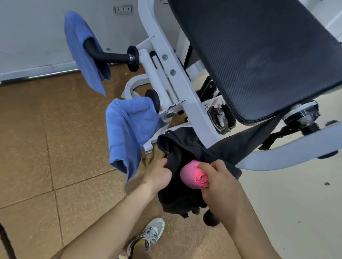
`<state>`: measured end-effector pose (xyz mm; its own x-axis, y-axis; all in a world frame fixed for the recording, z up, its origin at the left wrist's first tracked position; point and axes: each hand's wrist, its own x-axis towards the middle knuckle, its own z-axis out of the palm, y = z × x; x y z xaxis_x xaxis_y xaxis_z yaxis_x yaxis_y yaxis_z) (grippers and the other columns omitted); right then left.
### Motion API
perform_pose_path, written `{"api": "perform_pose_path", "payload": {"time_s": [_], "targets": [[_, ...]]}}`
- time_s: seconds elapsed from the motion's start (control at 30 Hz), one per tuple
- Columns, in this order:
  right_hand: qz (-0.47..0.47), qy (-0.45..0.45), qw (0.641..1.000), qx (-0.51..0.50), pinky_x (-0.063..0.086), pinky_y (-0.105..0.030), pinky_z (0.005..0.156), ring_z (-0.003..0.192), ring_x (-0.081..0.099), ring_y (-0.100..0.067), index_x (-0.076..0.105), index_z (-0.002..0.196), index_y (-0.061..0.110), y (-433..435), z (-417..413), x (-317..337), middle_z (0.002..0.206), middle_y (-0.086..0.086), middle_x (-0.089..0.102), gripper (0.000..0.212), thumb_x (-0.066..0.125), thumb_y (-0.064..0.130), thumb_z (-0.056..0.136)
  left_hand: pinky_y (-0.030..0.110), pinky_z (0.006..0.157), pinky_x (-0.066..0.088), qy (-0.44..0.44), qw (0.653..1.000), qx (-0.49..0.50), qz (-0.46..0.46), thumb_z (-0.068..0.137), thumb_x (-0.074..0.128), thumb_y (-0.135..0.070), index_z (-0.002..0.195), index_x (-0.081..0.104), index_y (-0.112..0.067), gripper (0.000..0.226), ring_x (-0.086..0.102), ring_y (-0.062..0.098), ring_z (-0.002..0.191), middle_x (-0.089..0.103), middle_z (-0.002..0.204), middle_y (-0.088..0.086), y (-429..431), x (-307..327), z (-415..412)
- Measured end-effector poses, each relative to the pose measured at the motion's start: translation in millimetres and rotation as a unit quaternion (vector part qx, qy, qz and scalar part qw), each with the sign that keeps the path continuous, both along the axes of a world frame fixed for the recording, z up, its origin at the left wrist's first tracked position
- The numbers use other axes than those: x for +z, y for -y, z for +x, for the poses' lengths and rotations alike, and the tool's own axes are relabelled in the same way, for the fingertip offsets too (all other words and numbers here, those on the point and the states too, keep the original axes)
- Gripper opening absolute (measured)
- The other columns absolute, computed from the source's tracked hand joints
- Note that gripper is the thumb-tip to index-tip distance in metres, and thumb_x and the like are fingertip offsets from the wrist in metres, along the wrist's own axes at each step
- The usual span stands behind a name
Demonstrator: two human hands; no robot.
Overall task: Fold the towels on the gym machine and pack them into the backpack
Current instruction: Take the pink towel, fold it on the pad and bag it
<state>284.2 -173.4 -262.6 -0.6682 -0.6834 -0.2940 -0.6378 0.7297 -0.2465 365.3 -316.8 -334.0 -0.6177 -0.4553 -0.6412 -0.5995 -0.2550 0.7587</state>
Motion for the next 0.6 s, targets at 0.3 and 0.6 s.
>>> {"api": "perform_pose_path", "payload": {"time_s": [0.3, 0.6], "targets": [[-0.087, -0.053, 0.994, -0.037, 0.037, -0.028, 0.064, 0.084, 0.053, -0.021, 0.06, 0.123, 0.027, -8, 3, 44, 0.101, 0.003, 0.046, 0.052, 0.068, 0.012, 0.074, 0.024, 0.057, 0.042, -0.091, 0.984, 0.132, 0.082, 0.075, 0.043, 0.0, 0.063, 0.065, -0.015, 0.03, 0.055, 0.021, 0.061, 0.06, 0.061, 0.003, 4, 114, 17], [-0.148, -0.029, 0.987, -0.049, 0.046, -0.034, 0.064, 0.077, 0.056, -0.018, 0.065, 0.089, 0.026, -25, -34, 124, 0.077, 0.005, 0.053, 0.028, 0.064, 0.024, 0.061, 0.028, 0.064, 0.057, -0.208, 0.968, 0.114, 0.083, 0.093, 0.058, -0.011, 0.1, 0.069, -0.001, 0.016, 0.07, 0.025, 0.076, 0.073, 0.091, 0.018, 25, 192, 50]]}}
